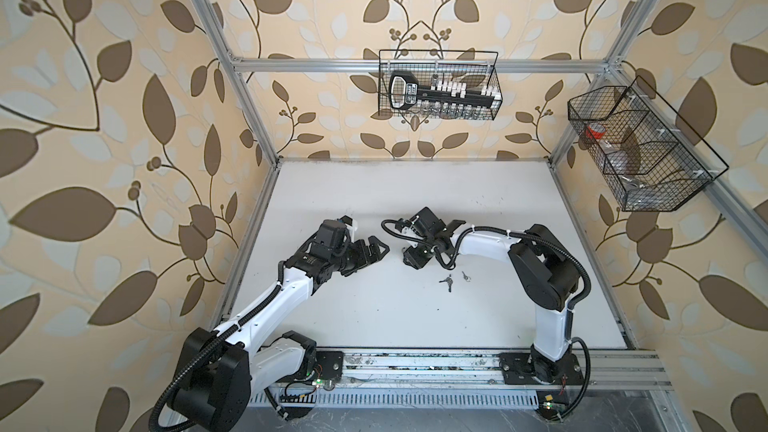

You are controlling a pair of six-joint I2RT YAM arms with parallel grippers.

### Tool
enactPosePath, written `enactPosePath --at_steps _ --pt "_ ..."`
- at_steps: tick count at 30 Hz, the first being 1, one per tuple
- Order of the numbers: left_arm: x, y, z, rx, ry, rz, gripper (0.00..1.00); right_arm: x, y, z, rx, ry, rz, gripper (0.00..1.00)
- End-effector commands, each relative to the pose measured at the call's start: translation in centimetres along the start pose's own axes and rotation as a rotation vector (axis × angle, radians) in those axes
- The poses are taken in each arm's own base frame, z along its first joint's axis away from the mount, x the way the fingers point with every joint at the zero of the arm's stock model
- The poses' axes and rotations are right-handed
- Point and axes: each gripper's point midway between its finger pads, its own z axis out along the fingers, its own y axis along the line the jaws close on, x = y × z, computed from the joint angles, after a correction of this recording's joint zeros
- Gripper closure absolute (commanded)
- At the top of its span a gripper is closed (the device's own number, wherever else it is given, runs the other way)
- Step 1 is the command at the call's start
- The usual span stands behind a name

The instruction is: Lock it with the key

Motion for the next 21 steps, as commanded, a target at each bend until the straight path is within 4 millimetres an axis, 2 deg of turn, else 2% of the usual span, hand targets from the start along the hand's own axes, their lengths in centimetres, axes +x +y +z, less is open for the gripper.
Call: enactPosePath --at_steps 1,14,17,21 --pt "-0.5 -1.1 -0.8 0.021 -0.023 0.019 0.01 3.5 -1.3 0.8 0.104 0.13 0.005 0.48" --pt "-0.9 -0.2 -1.6 -0.029 -0.068 0.016 0.01 5.0 -1.5 0.8 0.146 0.162 0.033 0.66" --pt "-1.1 -0.4 -1.7 -0.031 -0.073 0.021 0.01 4.6 -1.2 0.5 0.129 0.133 0.034 0.72" --pt "-1.6 -1.1 -2.1 -0.021 -0.083 0.028 0.01 3.1 -0.4 -0.8 0.084 0.06 0.038 0.77"
